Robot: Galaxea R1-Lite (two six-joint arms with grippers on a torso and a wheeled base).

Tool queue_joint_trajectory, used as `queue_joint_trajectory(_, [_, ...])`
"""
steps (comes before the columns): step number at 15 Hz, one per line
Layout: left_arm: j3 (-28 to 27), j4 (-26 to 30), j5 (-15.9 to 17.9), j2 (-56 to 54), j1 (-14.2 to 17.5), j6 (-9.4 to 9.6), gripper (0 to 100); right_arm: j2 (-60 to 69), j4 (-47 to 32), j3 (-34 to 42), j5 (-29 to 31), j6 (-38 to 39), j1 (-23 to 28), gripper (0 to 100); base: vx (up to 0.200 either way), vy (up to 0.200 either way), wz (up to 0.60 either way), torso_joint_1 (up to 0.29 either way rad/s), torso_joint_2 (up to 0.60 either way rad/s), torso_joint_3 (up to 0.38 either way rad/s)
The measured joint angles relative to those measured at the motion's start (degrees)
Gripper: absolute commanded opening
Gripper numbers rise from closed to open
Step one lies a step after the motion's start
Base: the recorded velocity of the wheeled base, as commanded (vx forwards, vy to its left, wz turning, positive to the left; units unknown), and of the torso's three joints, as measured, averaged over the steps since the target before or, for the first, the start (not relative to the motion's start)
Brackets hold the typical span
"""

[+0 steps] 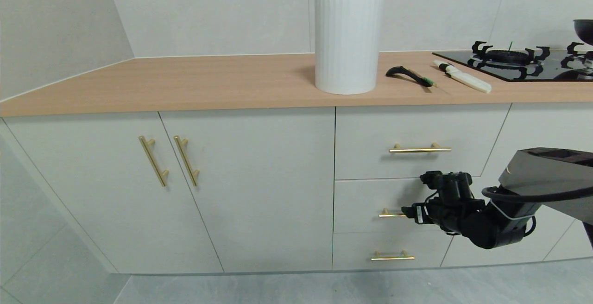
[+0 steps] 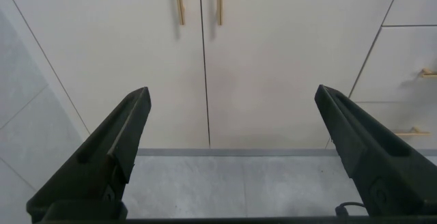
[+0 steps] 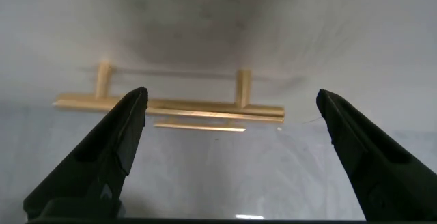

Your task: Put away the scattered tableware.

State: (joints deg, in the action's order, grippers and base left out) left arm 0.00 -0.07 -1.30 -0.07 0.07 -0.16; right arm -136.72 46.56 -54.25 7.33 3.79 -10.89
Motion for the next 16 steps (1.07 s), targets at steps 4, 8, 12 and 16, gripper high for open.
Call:
queue_joint_trajectory(4, [0.0,0.0,0.0,0.0,0.0,0.00,100,-2.1,0.0,-1.1,0.3,-0.1,-0.1,100,0.000,0.000,0.00,0.000,0.00,0.000])
queue_joint_trajectory(8, [0.0,0.0,0.0,0.0,0.0,0.00,100,-3.5,0.5,-1.5,0.3,-0.4,0.0,100,0.000,0.000,0.00,0.000,0.00,0.000])
queue_joint_trajectory(12, [0.0,0.0,0.0,0.0,0.0,0.00,100,-4.0,0.2,-1.1,0.3,-0.6,-0.1,100,0.000,0.000,0.00,0.000,0.00,0.000])
queue_joint_trajectory(16, [0.0,0.0,0.0,0.0,0.0,0.00,100,-3.8,-0.5,-0.4,0.3,-0.6,0.0,100,0.000,0.000,0.00,0.000,0.00,0.000])
